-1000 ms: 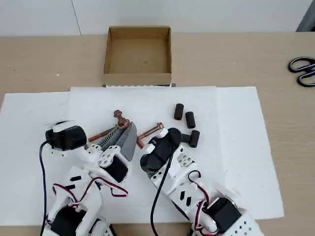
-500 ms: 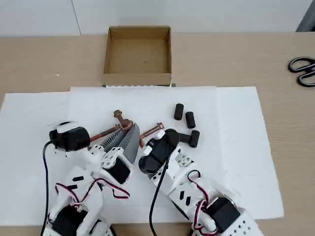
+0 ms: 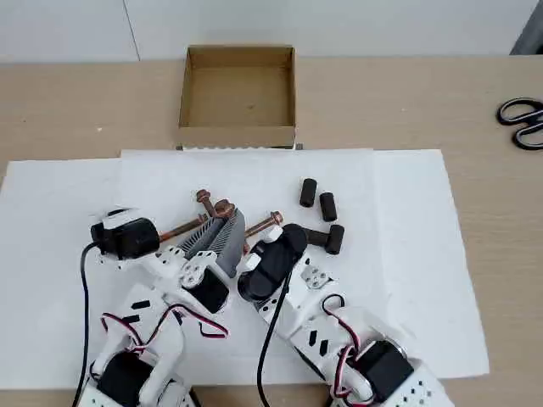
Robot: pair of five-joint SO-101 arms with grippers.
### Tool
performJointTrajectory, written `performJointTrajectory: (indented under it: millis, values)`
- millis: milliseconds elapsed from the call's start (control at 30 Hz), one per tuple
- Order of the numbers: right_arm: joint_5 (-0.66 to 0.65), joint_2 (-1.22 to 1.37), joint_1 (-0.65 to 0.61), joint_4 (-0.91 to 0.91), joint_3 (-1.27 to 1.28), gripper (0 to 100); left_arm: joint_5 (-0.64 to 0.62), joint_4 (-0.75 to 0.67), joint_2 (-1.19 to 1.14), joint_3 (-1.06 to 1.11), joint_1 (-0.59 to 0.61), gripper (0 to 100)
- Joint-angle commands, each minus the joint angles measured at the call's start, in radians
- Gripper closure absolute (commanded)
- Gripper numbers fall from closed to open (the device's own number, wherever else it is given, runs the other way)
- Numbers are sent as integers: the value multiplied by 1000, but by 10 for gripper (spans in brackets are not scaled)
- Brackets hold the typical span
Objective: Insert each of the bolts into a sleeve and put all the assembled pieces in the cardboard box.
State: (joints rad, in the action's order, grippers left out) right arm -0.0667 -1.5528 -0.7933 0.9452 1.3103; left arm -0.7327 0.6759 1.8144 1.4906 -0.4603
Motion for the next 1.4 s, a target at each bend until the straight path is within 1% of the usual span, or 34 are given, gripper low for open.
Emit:
performJointTrajectory:
  millis: [0, 133, 233, 433, 533, 633, 767, 900, 1000, 1067, 1167, 1267, 1300, 1367]
  values:
    - [-5, -19, -2, -54, -29, 996, 0, -15, 0, 5, 14, 994]
    - [-5, -19, -2, -54, -29, 996, 8, -38, 0, 1, 49, 994]
    - [-5, -19, -2, -56, -29, 996, 31, -43, 0, 1, 43, 994]
    - [-5, -19, -2, -56, -29, 996, 32, -37, 2, 2, 29, 994]
    - [-5, -19, -2, -56, -29, 996, 35, 12, 2, -13, -18, 994]
    - [-5, -19, -1, -58, -29, 996, 44, 103, 2, -50, -64, 994]
    - [-5, -19, 2, -65, -31, 996, 100, 187, 0, -79, -77, 994]
    - [-5, -15, 2, -122, -31, 996, 101, 269, 0, -79, -103, 994]
    - [-6, -15, 2, -125, -31, 996, 101, 359, 0, -79, -160, 994]
    - [-6, -18, 2, -120, -31, 996, 101, 400, 0, -77, -164, 994]
    - [-6, -18, 4, -120, -29, 996, 104, 384, 0, -77, -130, 993]
    - [-6, -13, 4, -120, -26, 996, 158, 351, 0, -77, -103, 989]
    - [-6, -12, 4, -120, -26, 996, 173, 345, 0, -77, -101, 973]
    - [-6, -12, 4, -120, -25, 996, 193, 345, 0, -77, -100, 902]
